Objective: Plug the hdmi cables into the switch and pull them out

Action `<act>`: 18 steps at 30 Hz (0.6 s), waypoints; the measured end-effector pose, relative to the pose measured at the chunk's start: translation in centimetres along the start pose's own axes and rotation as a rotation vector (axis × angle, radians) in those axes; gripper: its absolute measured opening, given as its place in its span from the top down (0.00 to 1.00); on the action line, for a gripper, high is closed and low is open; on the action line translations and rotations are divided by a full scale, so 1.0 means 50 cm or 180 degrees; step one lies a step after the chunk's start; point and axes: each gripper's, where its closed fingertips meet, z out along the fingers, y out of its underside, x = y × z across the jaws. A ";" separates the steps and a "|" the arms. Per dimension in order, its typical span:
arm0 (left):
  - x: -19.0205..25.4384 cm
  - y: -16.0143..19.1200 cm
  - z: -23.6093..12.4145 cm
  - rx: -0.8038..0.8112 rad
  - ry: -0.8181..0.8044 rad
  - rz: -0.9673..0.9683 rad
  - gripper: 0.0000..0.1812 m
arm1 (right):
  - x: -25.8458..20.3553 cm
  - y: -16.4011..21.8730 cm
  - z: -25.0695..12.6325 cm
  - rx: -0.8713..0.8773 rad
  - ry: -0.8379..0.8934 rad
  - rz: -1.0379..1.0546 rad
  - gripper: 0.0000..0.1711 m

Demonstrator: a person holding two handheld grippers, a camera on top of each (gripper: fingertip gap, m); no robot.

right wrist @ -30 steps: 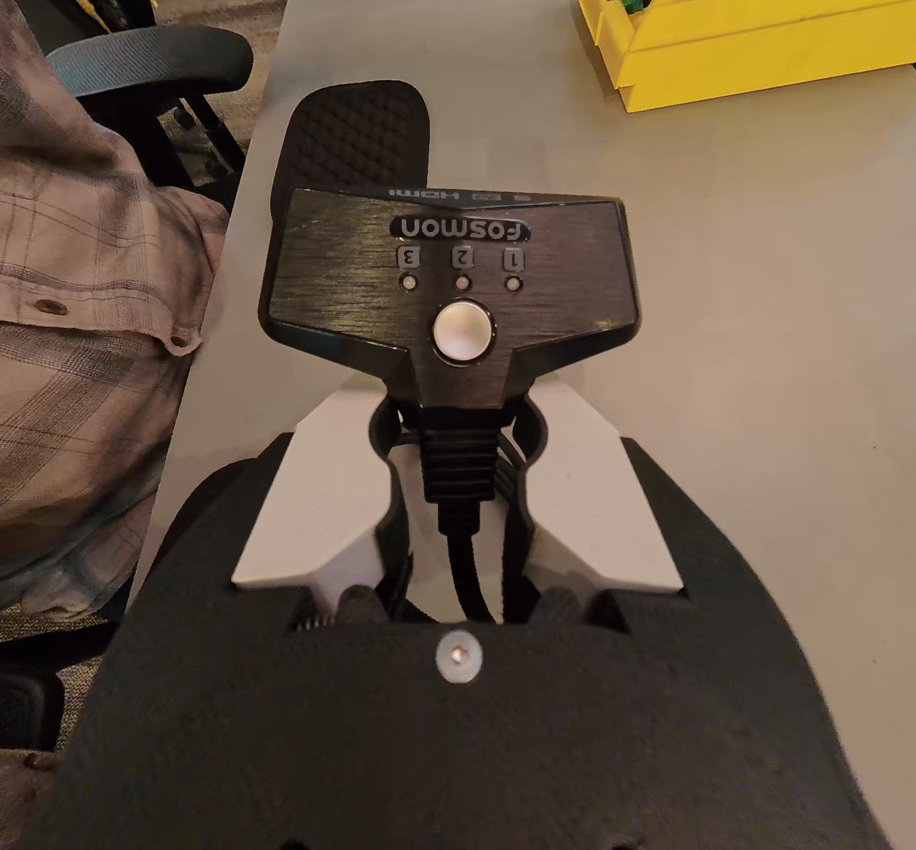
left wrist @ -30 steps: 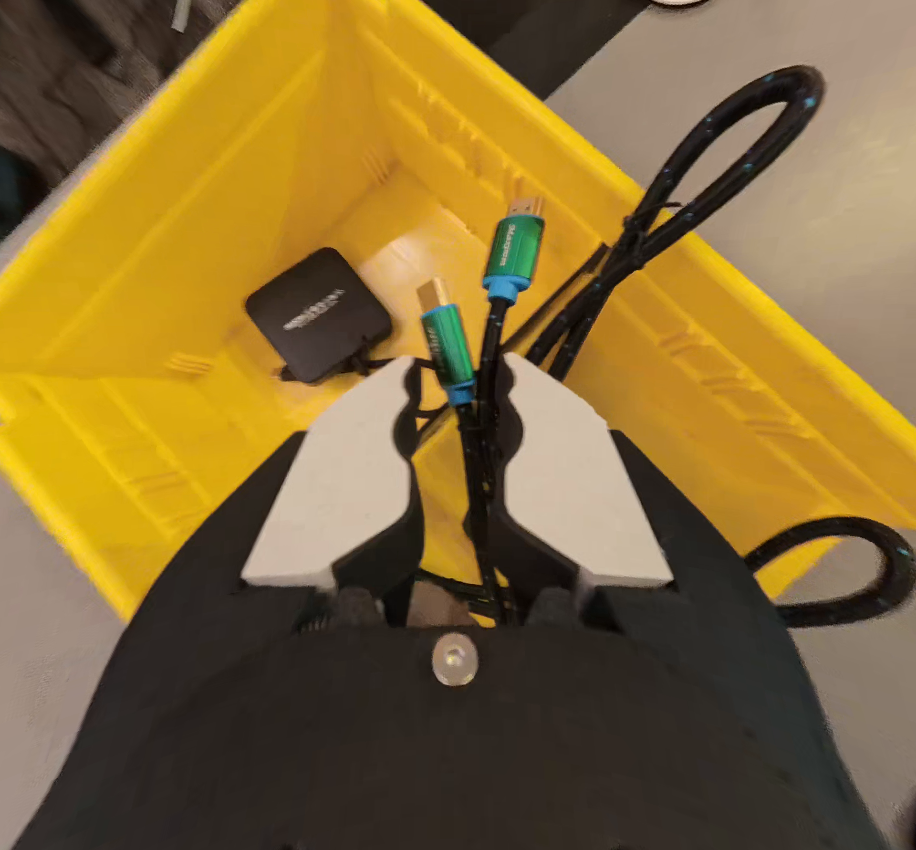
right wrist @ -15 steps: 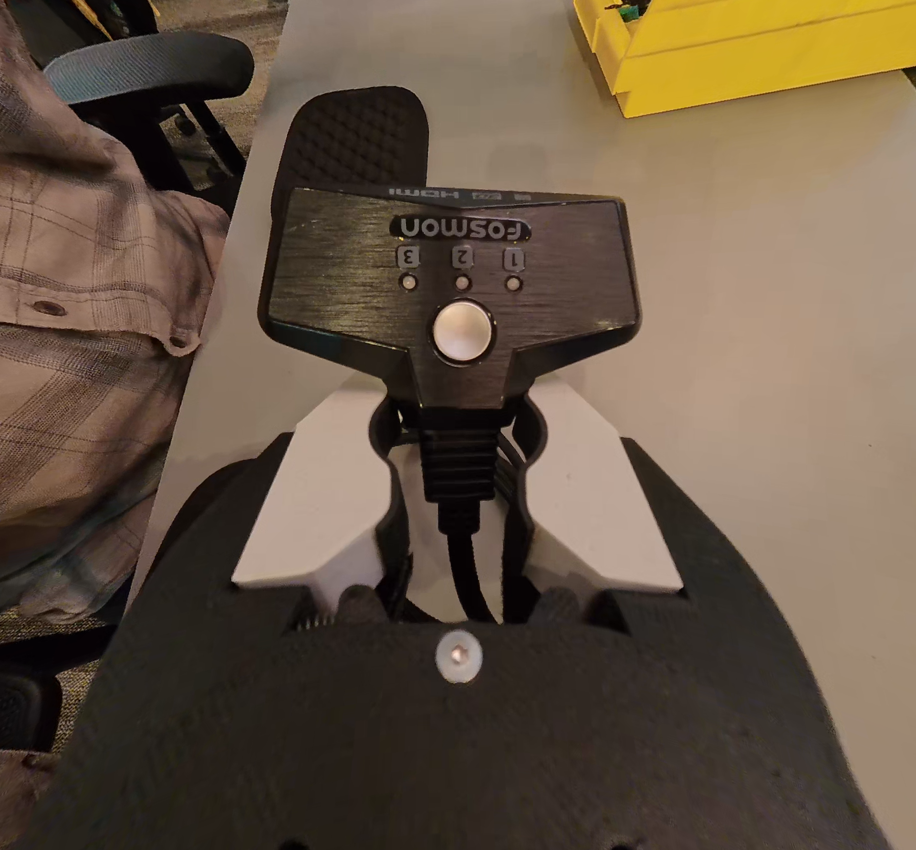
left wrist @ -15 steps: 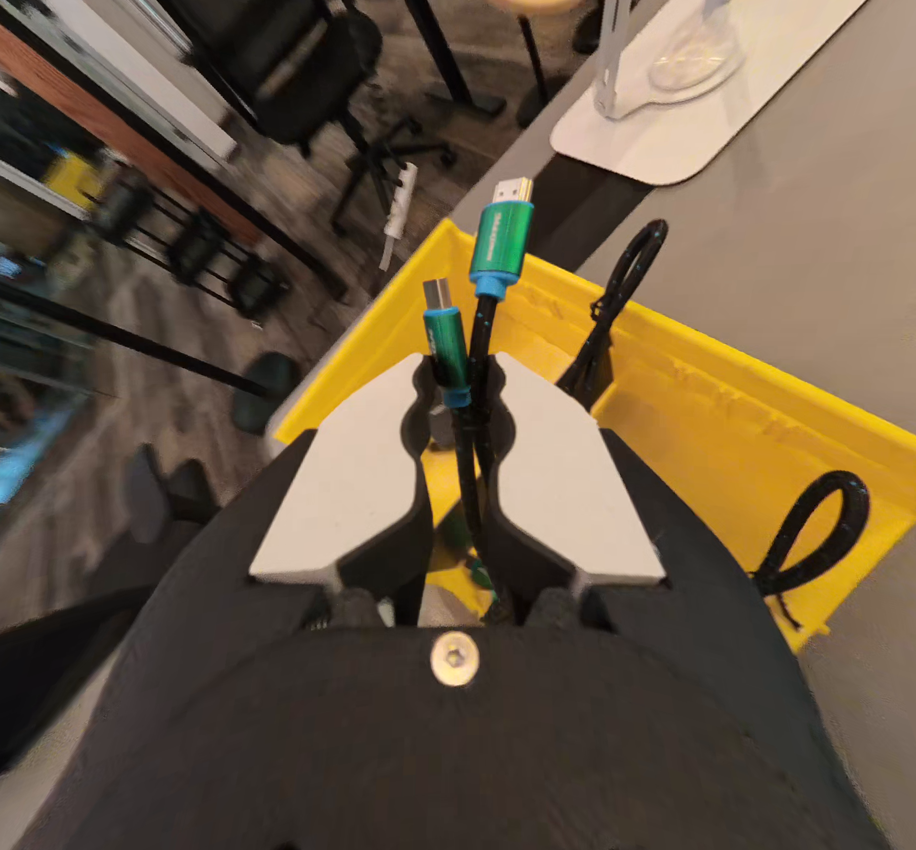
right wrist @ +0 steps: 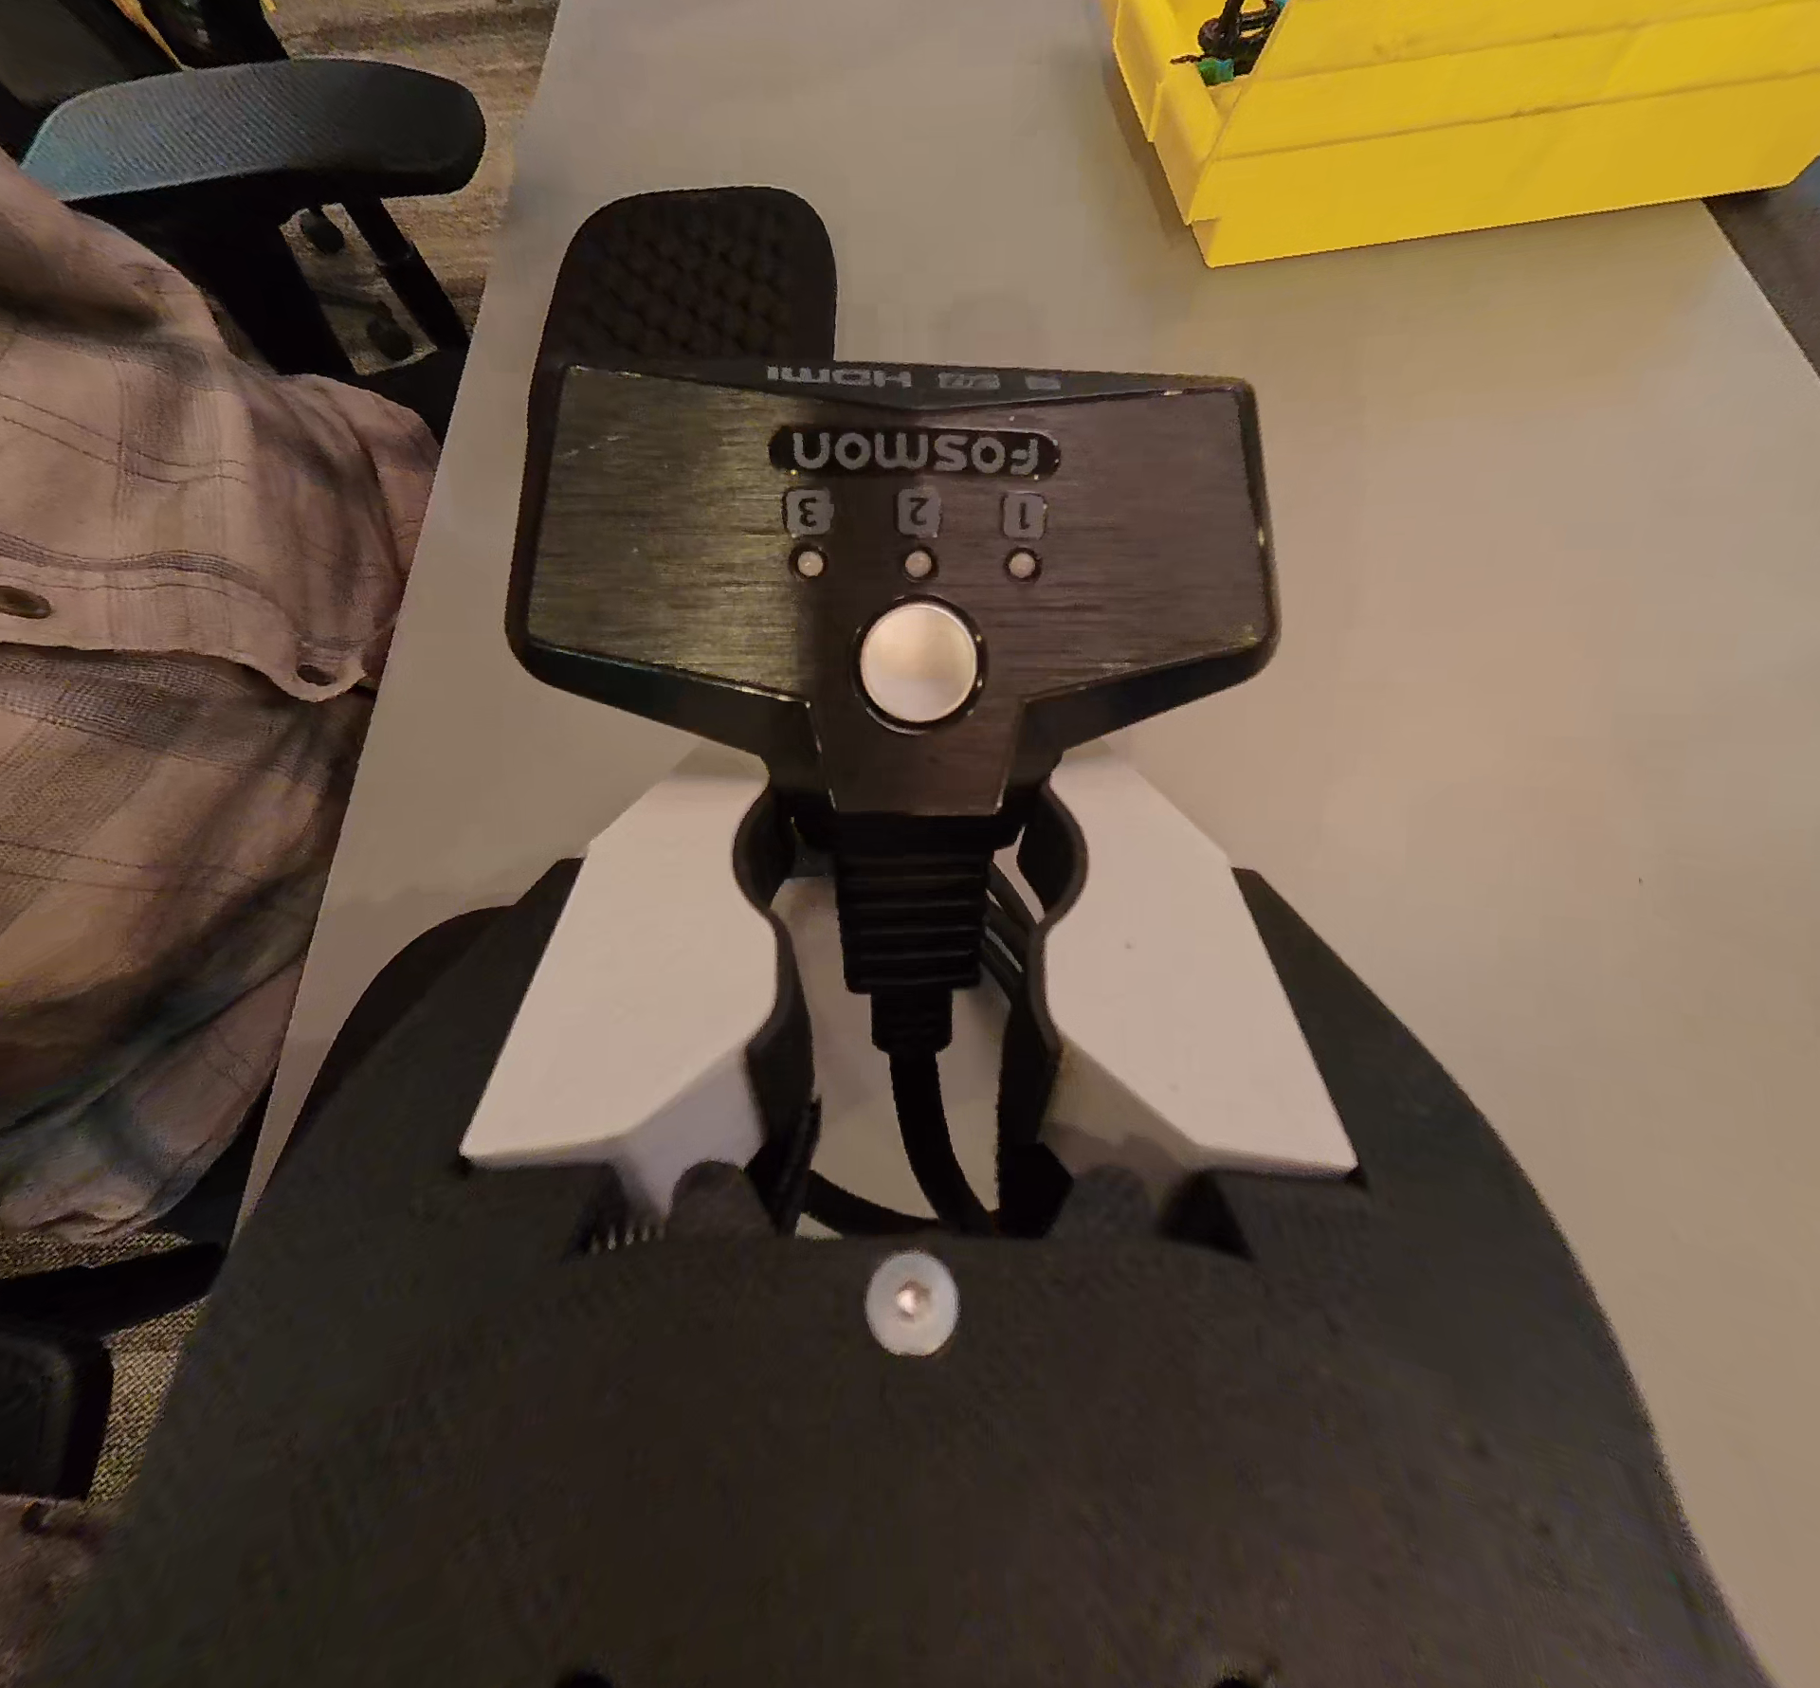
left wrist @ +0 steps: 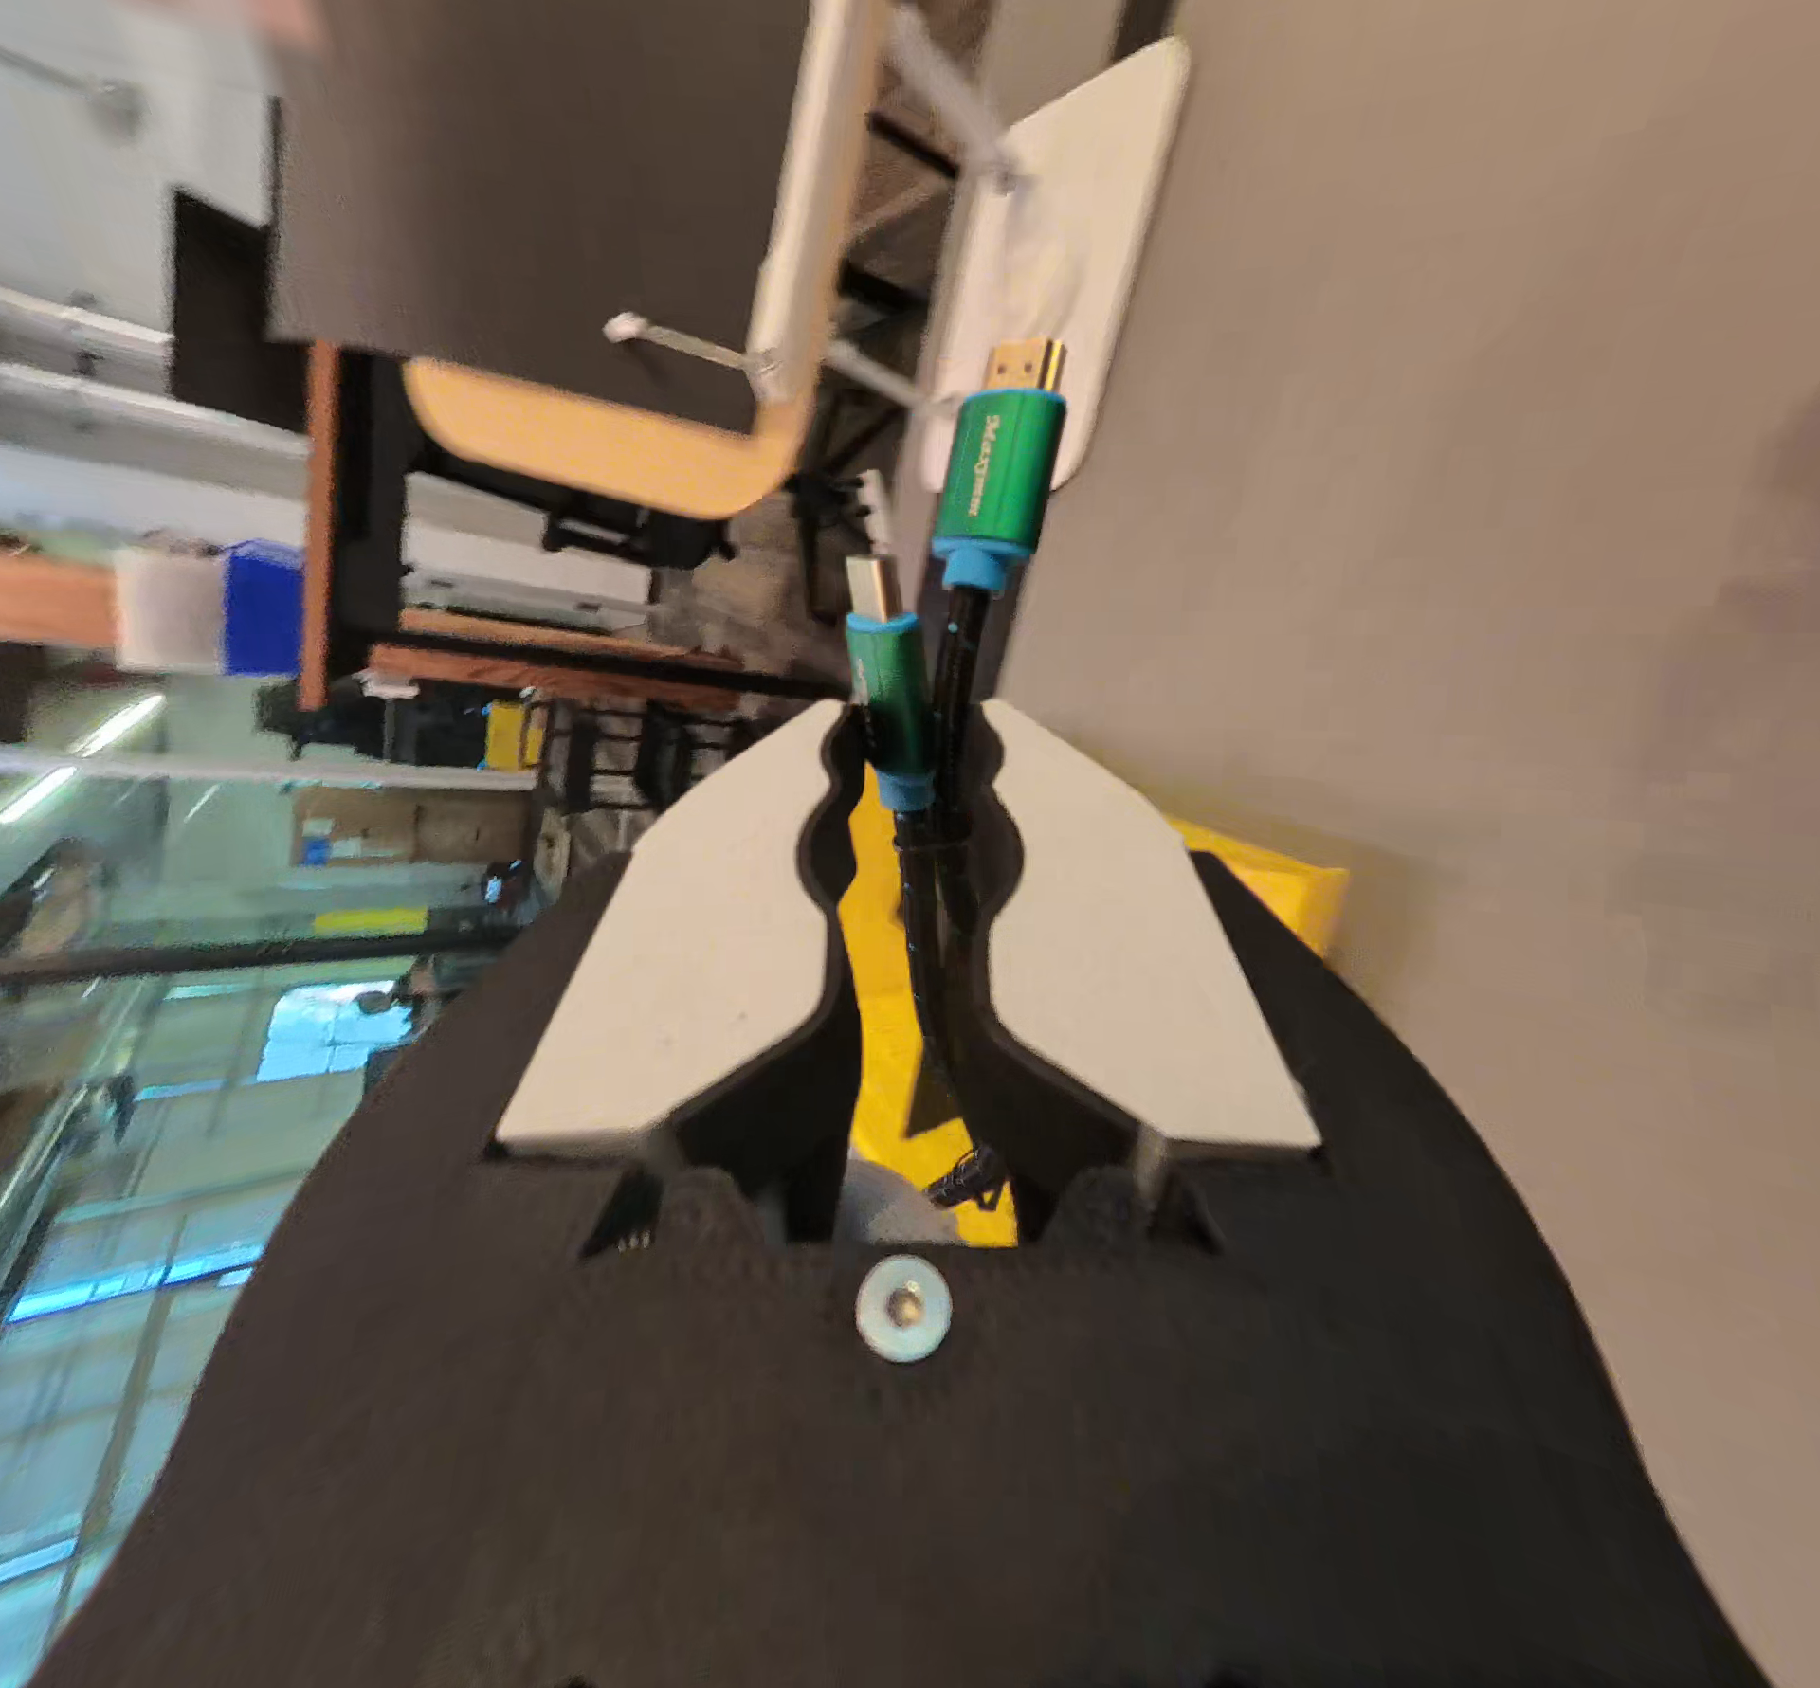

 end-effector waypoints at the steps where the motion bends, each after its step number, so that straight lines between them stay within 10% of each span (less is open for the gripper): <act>1: 0.041 -0.022 -0.001 0.0040 0.0138 0.0020 0.89 | 0.001 0.001 -0.002 0.0001 0.0014 0.0001 0.76; 10: 0.357 -0.088 0.075 0.0008 0.0975 0.0189 0.89 | 0.012 0.011 -0.022 0.0044 0.0086 0.0039 0.76; 18: 0.447 -0.061 0.142 -0.0199 0.1034 0.0308 0.89 | 0.028 0.030 -0.025 0.0046 0.0132 0.0122 0.76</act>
